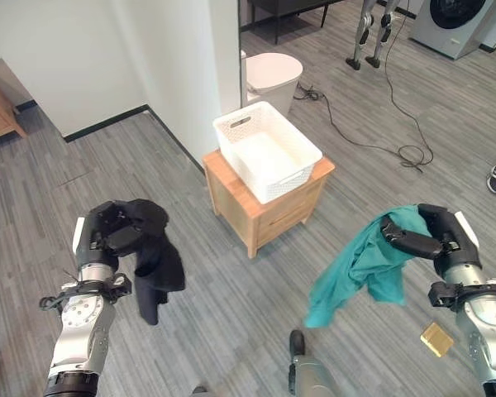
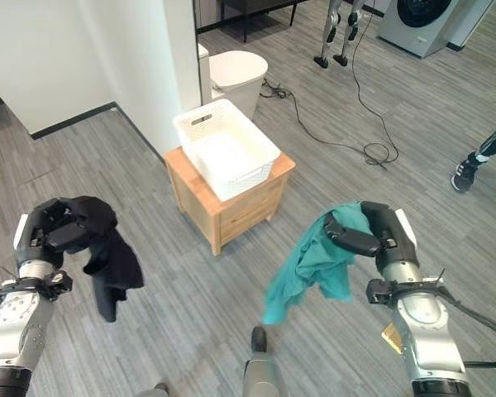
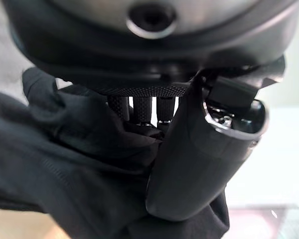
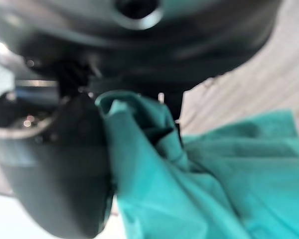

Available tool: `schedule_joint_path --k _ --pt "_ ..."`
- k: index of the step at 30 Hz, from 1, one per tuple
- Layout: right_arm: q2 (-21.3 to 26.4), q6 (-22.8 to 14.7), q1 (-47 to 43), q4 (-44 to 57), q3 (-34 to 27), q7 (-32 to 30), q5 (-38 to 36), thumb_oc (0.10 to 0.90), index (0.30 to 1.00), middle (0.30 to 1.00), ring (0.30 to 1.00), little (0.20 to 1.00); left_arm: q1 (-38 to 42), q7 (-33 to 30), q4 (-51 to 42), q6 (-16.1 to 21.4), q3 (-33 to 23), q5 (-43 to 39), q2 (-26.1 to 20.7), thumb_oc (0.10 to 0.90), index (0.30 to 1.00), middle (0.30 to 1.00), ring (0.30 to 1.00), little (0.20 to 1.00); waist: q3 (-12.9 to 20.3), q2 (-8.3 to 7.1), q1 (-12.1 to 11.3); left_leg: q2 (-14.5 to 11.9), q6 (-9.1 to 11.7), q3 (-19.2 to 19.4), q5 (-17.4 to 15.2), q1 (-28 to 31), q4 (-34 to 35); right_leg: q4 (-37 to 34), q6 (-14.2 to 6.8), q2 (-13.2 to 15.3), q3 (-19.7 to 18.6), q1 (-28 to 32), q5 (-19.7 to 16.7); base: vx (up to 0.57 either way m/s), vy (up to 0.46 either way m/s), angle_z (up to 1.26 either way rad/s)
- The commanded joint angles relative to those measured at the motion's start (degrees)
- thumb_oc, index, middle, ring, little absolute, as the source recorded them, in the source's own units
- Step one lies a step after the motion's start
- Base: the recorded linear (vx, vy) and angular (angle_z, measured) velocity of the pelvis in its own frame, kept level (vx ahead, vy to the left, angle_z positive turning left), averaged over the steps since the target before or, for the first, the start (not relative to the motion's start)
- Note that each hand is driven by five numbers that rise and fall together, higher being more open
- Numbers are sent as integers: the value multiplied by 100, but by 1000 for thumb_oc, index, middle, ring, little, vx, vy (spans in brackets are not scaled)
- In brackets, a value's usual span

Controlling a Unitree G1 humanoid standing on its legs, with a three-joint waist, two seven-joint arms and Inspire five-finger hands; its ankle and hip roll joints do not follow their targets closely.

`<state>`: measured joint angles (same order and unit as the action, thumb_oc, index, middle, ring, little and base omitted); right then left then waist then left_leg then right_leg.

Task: Pick up bed clothes into laundry basket.

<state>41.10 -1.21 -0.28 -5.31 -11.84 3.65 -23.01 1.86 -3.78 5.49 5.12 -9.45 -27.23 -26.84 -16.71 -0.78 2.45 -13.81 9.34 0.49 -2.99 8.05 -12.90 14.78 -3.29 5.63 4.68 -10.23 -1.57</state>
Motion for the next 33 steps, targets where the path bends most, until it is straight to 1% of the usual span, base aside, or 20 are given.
schedule_joint_path --k 1,3,5,7,8,10,11,13,15,17,18,19,20,21,24,25,27,28,32,33 --pt "704 -867 -679 386 -481 -217 -526 400 300 300 300 300 363 48 -996 995 -440 -418 -506 400 300 300 300 300 546 -537 -103 -33 -338 49 911 -602 -2009 -624 -19 157 -22 698 603 210 -471 -10" --pt "998 -868 -827 132 -409 -330 -584 400 300 300 300 300 334 41 -1129 1010 -476 -503 -512 400 300 300 300 300 368 -633 -216 -39 -408 223 785 -1042 -2419 -784 101 136 117 963 686 134 -299 -3" --pt "1212 -778 -853 49 -459 -315 -624 400 300 300 300 300 335 -8 -1044 1012 -469 -586 -491 400 300 300 300 300 325 -569 -251 -102 -256 759 733 -1416 -1947 -1007 65 154 357 1288 767 277 -209 44" --pt "1299 -762 -878 74 -487 -286 -614 400 300 300 300 300 348 -23 -973 1032 -446 -568 -499 400 300 300 300 300 343 -546 -273 11 -214 861 717 -1489 -1674 -1066 40 179 414 1356 775 250 -62 55" --pt "1643 -717 -1016 33 -437 -326 -429 400 300 300 300 300 412 -73 -851 1035 -367 -617 -564 400 300 300 300 300 367 -479 -385 459 -243 1036 532 -1759 -1062 -1091 -7 150 484 1523 879 186 -21 39" --pt "1786 -721 -1137 5 -401 -366 -382 400 300 300 300 300 434 -86 -828 1040 -353 -625 -595 400 300 300 300 300 376 -462 -428 593 -250 1025 568 -1821 -929 -1092 -19 146 484 1543 879 172 -17 20" --pt "1920 -746 -1179 -37 -446 -410 -392 400 300 300 300 300 449 -100 -833 1056 -354 -630 -579 400 300 300 300 300 407 -420 -396 683 -279 1358 636 -1939 -574 -1135 -38 100 586 1635 922 176 -18 6" --pt "2144 -802 -1421 -262 -387 -520 -390 400 300 300 300 300 516 -123 -857 1082 -283 -652 -643 400 300 300 300 300 478 -395 -438 698 -309 1432 621 -1797 -380 -1095 -65 70 621 1689 982 193 30 -1" --pt "2386 -788 -1764 -490 -271 -582 -315 400 300 300 300 300 575 -146 -933 1096 -265 -636 -695 400 300 300 300 300 548 -345 -482 933 -443 1212 437 -1400 75 -905 -166 79 618 1719 1079 248 137 -10" --pt "2716 -714 -1911 -770 -301 -586 -185 400 300 300 300 300 630 -208 -977 1069 -265 -533 -757 400 300 300 300 300 652 -332 -417 1044 -660 1220 130 -945 469 -189 -348 156 691 1633 1086 248 170 -7" --pt "2998 -636 -2091 -894 -223 -578 4 400 300 300 300 300 660 -231 -1013 1064 -231 -469 -800 400 300 300 300 300 644 -353 -368 1150 -837 1162 -24 -678 602 642 -605 287 568 1308 717 128 134 11" --pt "3011 -639 -2137 -911 -188 -577 2 400 300 300 300 300 664 -232 -1014 1062 -243 -468 -791 400 300 300 300 300 654 -340 -372 1146 -847 1180 20 -703 627 653 -603 283 551 1257 683 97 116 23" --pt "3197 -617 -2350 -1003 -71 -571 68 400 300 300 300 300 735 -217 -1022 1057 -152 -491 -817 400 300 300 300 300 576 -350 -336 1153 -920 1113 -27 -590 617 1142 -712 337 427 1033 431 42 60 50" --pt "3650 -548 -2758 -1332 246 -573 142 400 300 300 300 300 842 -163 -1041 1089 50 -525 -937 400 300 300 300 300 489 -323 -234 1114 -918 813 -12 -495 735 1410 -651 118 -191 520 458 68 54 41" --pt "4033 -528 -3079 -1670 572 -484 138 400 300 300 300 300 883 -100 -1007 1081 152 -515 -983 400 300 300 300 300 564 -326 -184 1172 -898 662 -5 -394 927 888 -556 7 -403 472 561 127 -13 50" --pt "4514 -426 -3228 -1919 871 -311 377 400 300 300 300 300 931 -13 -976 1075 267 -570 -1077 400 300 300 300 300 590 -391 -114 1250 -850 416 -31 -351 1012 119 -530 -135 -811 354 592 209 -62 63" --pt "4856 -426 -3632 -2116 1353 -295 584 400 300 300 300 300 994 46 -880 1079 395 -674 -1064 400 300 300 300 300 604 -457 -43 1344 -830 129 -101 -314 963 -362 -570 -259 -1184 511 449 143 -44 63" --pt "4857 -427 -3692 -2125 1412 -295 583 400 300 300 300 300 989 47 -879 1080 387 -674 -1060 400 300 300 300 300 600 -452 -29 1344 -830 122 -103 -311 959 -375 -571 -258 -1176 525 444 68 -55 89" --pt "5025 -444 -4700 -2449 2375 -227 905 400 300 300 300 300 790 95 -791 1107 509 -718 -890 400 300 300 300 300 694 -723 -314 1344 -796 72 -134 -277 1066 -797 -520 -174 -933 822 416 72 -71 85" --pt "5015 -451 -4878 -2483 2558 -225 905 400 300 300 300 300 772 93 -794 1107 494 -717 -879 400 300 300 300 300 701 -715 -295 1345 -796 70 -134 -270 1071 -822 -520 -172 -929 840 409 127 -94 34"
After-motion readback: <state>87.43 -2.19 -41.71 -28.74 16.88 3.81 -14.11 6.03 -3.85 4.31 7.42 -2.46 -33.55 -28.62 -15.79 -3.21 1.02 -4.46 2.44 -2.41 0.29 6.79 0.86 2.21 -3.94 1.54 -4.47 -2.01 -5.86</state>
